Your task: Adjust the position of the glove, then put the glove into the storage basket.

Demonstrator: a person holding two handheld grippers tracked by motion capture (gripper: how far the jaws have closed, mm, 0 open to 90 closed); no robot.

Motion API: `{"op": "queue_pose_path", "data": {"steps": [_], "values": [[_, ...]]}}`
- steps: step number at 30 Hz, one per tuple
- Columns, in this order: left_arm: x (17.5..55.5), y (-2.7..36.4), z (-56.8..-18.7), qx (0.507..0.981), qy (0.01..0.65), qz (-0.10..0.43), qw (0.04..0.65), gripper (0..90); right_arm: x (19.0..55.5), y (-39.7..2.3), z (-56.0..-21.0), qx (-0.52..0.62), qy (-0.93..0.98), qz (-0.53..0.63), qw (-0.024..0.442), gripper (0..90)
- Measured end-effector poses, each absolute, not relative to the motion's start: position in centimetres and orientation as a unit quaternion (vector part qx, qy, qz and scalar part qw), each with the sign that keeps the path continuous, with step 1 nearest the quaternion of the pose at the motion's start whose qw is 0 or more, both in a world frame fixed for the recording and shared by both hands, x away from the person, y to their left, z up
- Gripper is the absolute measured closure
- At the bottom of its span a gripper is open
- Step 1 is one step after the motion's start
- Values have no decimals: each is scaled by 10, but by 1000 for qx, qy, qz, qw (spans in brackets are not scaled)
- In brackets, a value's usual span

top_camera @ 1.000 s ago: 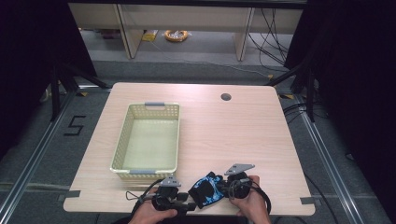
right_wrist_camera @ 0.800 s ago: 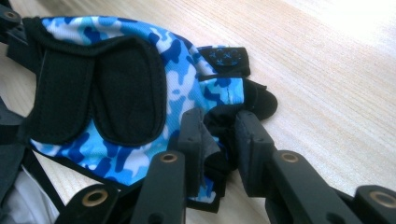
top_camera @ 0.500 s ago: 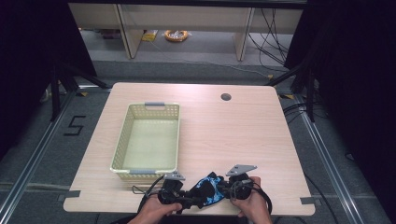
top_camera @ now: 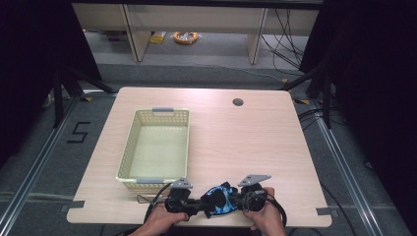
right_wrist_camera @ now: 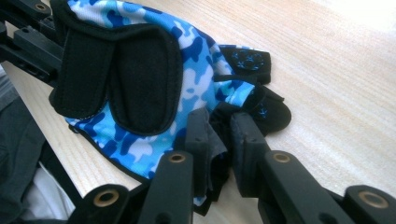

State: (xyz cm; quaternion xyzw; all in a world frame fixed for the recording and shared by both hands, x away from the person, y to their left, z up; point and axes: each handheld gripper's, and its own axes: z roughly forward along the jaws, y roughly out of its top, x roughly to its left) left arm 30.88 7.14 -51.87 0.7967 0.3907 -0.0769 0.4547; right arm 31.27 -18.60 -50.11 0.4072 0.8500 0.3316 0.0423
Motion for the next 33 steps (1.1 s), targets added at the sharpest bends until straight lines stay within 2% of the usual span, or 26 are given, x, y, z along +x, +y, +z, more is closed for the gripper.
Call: {"op": "queue_pose_path", "data": {"steps": [2, 4, 12, 13, 19, 27, 33], "values": [[309, 72, -518, 796, 392, -76, 455, 802, 312, -186, -501, 405, 850, 334, 40, 810], [310, 73, -518, 797, 392, -70, 454, 807, 311, -185, -503, 400, 849, 342, 58, 815], [310, 77, -513, 807, 379, -39, 451, 818, 301, -181, -500, 409, 844, 344, 40, 823], [310, 78, -512, 807, 380, -39, 450, 819, 300, -180, -502, 409, 839, 356, 52, 823], [309, 78, -509, 815, 372, -21, 444, 824, 297, -181, -501, 405, 841, 356, 46, 825], [307, 79, -507, 816, 358, -19, 453, 827, 295, -180, -500, 401, 839, 364, 53, 826], [303, 81, -501, 814, 355, -11, 459, 831, 295, -180, -497, 391, 842, 369, 41, 827]]}}
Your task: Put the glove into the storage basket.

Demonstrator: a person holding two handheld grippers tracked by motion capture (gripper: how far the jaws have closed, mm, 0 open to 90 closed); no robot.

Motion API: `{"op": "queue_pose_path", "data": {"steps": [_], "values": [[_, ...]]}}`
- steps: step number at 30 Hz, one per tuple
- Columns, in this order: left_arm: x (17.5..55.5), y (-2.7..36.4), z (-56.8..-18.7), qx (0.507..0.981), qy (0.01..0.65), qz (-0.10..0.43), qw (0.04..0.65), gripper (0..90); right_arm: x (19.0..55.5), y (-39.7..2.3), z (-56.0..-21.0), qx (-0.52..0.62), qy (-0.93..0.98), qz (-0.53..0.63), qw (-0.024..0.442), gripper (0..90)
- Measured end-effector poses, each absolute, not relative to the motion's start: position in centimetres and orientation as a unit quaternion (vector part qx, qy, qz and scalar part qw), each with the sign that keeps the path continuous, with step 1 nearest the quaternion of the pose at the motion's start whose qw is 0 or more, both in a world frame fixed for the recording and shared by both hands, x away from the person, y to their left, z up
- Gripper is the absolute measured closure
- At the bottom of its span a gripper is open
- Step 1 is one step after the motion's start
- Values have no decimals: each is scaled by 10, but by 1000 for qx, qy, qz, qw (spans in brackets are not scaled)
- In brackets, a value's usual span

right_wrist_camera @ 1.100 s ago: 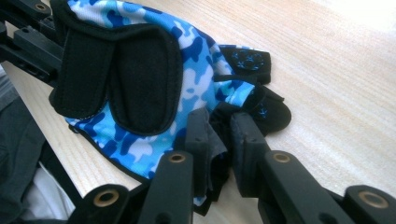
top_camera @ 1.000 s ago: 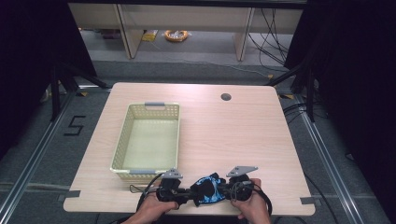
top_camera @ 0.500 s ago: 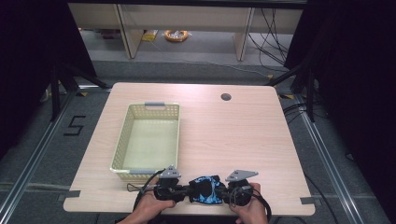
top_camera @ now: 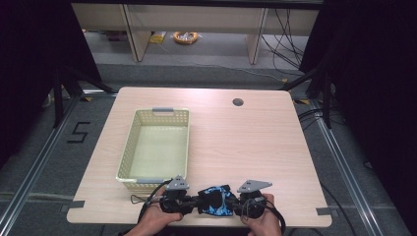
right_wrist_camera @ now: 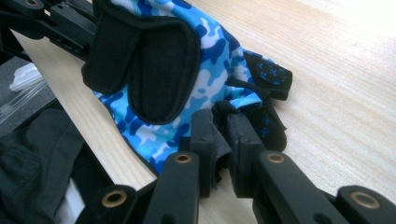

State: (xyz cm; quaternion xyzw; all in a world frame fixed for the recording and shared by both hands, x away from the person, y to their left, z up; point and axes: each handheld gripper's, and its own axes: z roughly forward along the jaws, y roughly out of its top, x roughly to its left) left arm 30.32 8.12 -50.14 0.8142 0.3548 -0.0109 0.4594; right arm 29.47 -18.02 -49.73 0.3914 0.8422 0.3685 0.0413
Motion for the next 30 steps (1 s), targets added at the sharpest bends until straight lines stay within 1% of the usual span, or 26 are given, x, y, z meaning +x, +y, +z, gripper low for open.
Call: {"op": "queue_pose_path", "data": {"steps": [3, 6, 9, 11, 12, 13, 15, 16, 19, 22, 25, 26, 27, 29, 30], "values": [[302, 82, -499, 816, 352, -10, 458, 834, 293, -179, -497, 397, 836, 376, 52, 827], [301, 85, -495, 817, 346, -13, 462, 834, 292, -178, -495, 402, 829, 385, 52, 828], [299, 86, -492, 811, 346, -5, 472, 834, 292, -180, -491, 395, 830, 391, 43, 829], [297, 87, -489, 809, 344, -5, 476, 834, 289, -181, -485, 395, 829, 393, 50, 829], [296, 89, -488, 809, 344, -4, 476, 834, 288, -180, -484, 391, 826, 400, 61, 829], [295, 89, -487, 807, 344, -4, 481, 834, 288, -179, -482, 390, 827, 402, 46, 830], [294, 92, -483, 807, 343, -1, 481, 834, 287, -178, -479, 386, 828, 402, 57, 830], [294, 94, -482, 806, 342, -7, 483, 835, 287, -177, -478, 386, 824, 411, 51, 830], [294, 99, -476, 803, 341, 1, 489, 835, 287, -177, -473, 383, 820, 423, 49, 830], [295, 103, -471, 799, 340, 5, 495, 835, 286, -174, -466, 378, 820, 427, 53, 830], [298, 108, -464, 799, 346, 1, 491, 835, 286, -169, -461, 374, 817, 435, 52, 831], [298, 109, -461, 796, 353, 2, 492, 835, 288, -169, -458, 371, 818, 434, 59, 831], [299, 111, -458, 796, 348, 5, 496, 835, 287, -167, -454, 381, 814, 435, 52, 831], [301, 114, -451, 796, 348, 10, 494, 835, 290, -166, -449, 364, 817, 442, 71, 831], [301, 115, -447, 796, 348, 16, 495, 835, 290, -162, -446, 367, 813, 448, 62, 831]]}}
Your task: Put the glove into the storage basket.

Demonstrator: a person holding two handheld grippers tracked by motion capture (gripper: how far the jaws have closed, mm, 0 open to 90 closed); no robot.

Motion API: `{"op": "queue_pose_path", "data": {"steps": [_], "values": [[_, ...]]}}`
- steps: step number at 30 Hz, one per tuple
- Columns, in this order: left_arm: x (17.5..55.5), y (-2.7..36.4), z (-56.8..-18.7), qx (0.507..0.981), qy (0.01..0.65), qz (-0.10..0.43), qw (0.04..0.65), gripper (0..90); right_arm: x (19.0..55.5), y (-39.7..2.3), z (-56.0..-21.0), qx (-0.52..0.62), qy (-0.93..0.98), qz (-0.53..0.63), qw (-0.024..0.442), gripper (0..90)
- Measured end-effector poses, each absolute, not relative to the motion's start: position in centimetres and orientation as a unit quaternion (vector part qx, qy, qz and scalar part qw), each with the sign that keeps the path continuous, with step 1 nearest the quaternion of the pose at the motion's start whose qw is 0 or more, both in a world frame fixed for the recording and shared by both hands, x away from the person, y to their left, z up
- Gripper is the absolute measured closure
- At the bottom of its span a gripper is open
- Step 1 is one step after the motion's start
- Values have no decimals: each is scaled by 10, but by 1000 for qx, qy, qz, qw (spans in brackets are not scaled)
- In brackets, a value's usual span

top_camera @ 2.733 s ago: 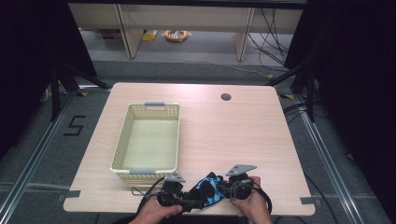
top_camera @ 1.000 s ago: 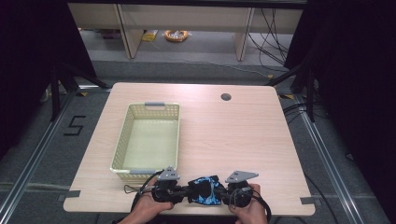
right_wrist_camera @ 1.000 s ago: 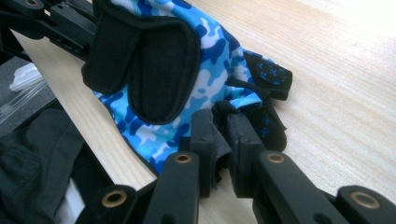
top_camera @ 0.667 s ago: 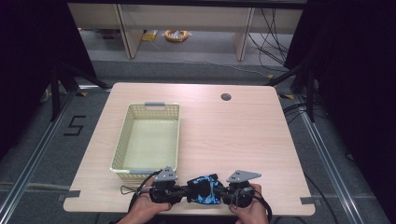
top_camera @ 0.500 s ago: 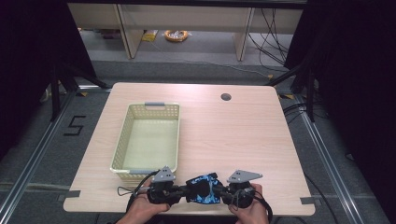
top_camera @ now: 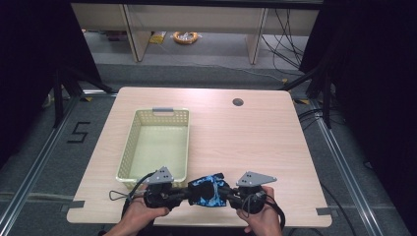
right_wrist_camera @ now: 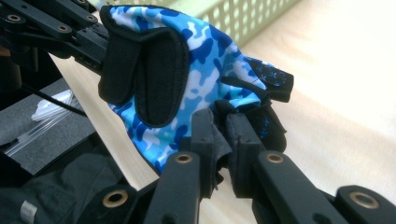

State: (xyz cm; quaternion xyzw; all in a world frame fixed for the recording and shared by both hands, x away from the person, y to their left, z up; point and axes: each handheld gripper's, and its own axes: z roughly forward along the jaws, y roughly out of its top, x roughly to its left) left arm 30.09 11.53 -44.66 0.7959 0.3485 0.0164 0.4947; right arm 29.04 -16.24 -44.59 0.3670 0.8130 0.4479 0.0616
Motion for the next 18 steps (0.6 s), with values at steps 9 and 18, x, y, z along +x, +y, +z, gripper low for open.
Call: {"op": "queue_pose_path", "data": {"steps": [9, 18], "values": [[314, 137, -422, 789, 356, 33, 499, 832, 310, -146, -419, 326, 817, 468, 87, 832], [328, 161, -412, 789, 370, 42, 489, 830, 328, -120, -404, 319, 821, 464, 96, 834]]}}
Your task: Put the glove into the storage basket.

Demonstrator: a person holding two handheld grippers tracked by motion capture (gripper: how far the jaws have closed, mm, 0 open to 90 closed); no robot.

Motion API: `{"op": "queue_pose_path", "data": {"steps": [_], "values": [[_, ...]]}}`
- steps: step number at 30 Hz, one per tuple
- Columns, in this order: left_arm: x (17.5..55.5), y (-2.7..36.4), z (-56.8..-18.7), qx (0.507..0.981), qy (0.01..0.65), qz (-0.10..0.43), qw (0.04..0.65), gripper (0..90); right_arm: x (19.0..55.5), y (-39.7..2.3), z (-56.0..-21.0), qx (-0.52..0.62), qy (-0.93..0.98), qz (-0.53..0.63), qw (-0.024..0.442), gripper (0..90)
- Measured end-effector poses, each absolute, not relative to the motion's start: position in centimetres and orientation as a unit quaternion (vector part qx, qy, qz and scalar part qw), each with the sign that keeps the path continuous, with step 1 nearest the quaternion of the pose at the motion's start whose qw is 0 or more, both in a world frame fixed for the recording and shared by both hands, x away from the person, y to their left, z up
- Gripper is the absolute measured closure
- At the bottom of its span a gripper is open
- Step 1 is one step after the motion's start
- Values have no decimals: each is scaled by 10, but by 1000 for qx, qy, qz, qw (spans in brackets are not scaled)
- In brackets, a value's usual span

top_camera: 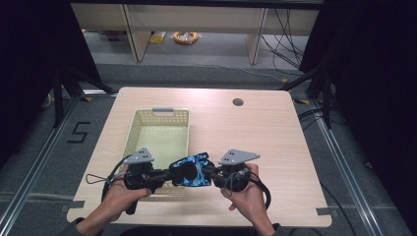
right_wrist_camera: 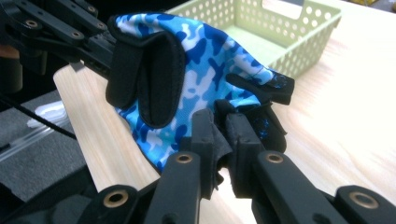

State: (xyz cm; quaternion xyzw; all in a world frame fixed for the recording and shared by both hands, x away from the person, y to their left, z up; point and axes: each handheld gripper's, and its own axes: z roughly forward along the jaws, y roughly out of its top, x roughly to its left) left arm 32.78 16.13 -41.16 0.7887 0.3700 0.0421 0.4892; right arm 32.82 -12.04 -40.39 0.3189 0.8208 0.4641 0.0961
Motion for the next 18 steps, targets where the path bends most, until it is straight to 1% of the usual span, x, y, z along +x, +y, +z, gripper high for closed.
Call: {"op": "queue_pose_path", "data": {"steps": [3, 9, 11, 13, 14, 18], "values": [[332, 170, -410, 787, 375, 41, 489, 831, 335, -112, -400, 312, 824, 463, 94, 835], [338, 187, -403, 780, 395, 56, 483, 831, 349, -91, -393, 296, 828, 467, 91, 835], [340, 194, -401, 780, 398, 57, 480, 830, 352, -84, -389, 302, 830, 462, 81, 835], [341, 200, -400, 779, 403, 65, 477, 831, 357, -76, -388, 297, 830, 463, 88, 835], [342, 203, -400, 775, 407, 70, 477, 830, 359, -72, -387, 297, 832, 461, 84, 835], [347, 215, -401, 775, 419, 69, 468, 829, 367, -56, -386, 285, 840, 455, 83, 835]]}}
